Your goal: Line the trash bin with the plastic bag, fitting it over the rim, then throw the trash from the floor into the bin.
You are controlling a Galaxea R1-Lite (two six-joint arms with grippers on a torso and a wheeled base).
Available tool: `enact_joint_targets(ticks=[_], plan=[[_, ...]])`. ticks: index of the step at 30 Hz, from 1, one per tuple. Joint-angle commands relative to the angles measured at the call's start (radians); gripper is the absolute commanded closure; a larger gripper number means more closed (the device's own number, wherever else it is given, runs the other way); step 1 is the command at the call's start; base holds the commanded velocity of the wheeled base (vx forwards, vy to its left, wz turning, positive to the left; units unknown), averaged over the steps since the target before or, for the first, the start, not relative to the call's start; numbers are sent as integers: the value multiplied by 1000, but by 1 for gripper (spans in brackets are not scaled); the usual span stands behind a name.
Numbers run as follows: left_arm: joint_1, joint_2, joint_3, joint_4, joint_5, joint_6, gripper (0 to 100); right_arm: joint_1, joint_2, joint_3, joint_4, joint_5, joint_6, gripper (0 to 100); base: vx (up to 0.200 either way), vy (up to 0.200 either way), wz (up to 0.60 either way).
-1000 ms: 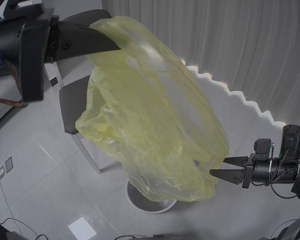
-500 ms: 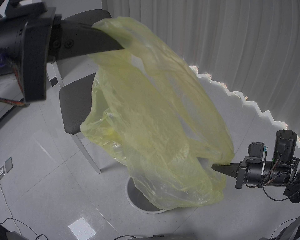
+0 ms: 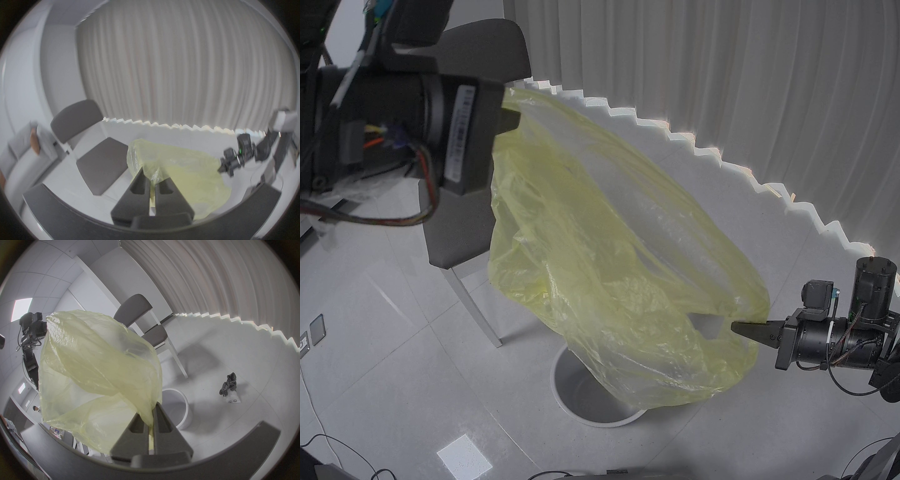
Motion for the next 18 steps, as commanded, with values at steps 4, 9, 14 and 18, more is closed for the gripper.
enact_joint_targets(ticks=[4,9,14,18], plan=[[18,-29,196,-139,67,-162,100,48,132,8,-7,-37,-7,100,0,0,0],[122,-101,328,-188,-82,-277,100,58,173,6,-10,-40,-7,100,0,0,0],[165,-121,563,-360,-179,-402,100,75,176,17,-7,-41,-7,100,0,0,0],[194,-135,745,-536,-253,-402,100,75,202,17,-7,-41,-12,100,0,0,0]])
